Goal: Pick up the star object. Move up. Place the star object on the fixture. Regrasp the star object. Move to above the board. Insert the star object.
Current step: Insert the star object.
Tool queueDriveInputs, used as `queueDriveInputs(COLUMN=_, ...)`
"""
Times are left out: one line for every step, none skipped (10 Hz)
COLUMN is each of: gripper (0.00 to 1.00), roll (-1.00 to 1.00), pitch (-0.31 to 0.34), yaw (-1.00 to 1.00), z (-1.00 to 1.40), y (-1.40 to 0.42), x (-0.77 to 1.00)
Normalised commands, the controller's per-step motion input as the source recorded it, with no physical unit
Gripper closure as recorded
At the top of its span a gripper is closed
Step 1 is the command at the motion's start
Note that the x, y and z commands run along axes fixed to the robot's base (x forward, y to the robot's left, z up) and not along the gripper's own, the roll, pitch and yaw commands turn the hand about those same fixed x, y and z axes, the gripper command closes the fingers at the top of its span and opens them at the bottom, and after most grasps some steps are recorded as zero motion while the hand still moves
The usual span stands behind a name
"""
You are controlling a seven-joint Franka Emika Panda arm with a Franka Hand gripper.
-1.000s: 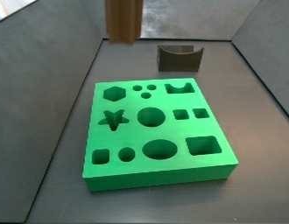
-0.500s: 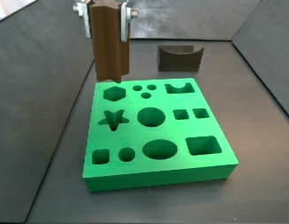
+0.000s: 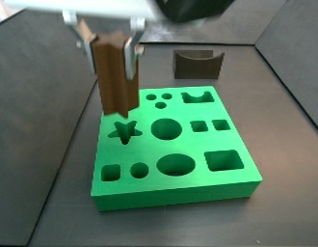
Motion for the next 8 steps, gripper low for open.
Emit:
queueDriveInputs(gripper=1.0, roll=0.0, pitch=0.017, yaw=0.0, z=0.0, y=0.0, x=0.0)
queueDriveInputs(gripper=1.0, roll=0.0, pitch=0.0, yaw=0.0, z=-0.13, y=0.0, x=0.01)
queueDriveInputs(gripper=1.0, roll=0.02, pitch=0.0, yaw=0.0, z=-0.23, y=0.0, x=0.04)
queueDriveInputs(gripper=1.0, roll=0.01, pitch=0.0, yaw=0.0, z=-0.23, y=0.0, x=0.19)
queueDriveInputs(gripper=1.0, roll=0.0, pitch=0.0, yaw=-0.11, z=-0.25, y=0.0, x=0.15)
queueDriveInputs(gripper=1.0, roll=0.0, pitch=0.0, yaw=-0.17, z=-0.31, y=0.0, x=0.14)
queueDriveInputs(gripper=1.0, roll=0.01, pitch=-0.014, yaw=-0.41, z=-0.35, y=0.0, x=0.07)
queueDriveInputs(gripper=1.0, roll=0.0, pitch=-0.02, yaw=-0.55, z=-0.33, y=0.0, x=0.0)
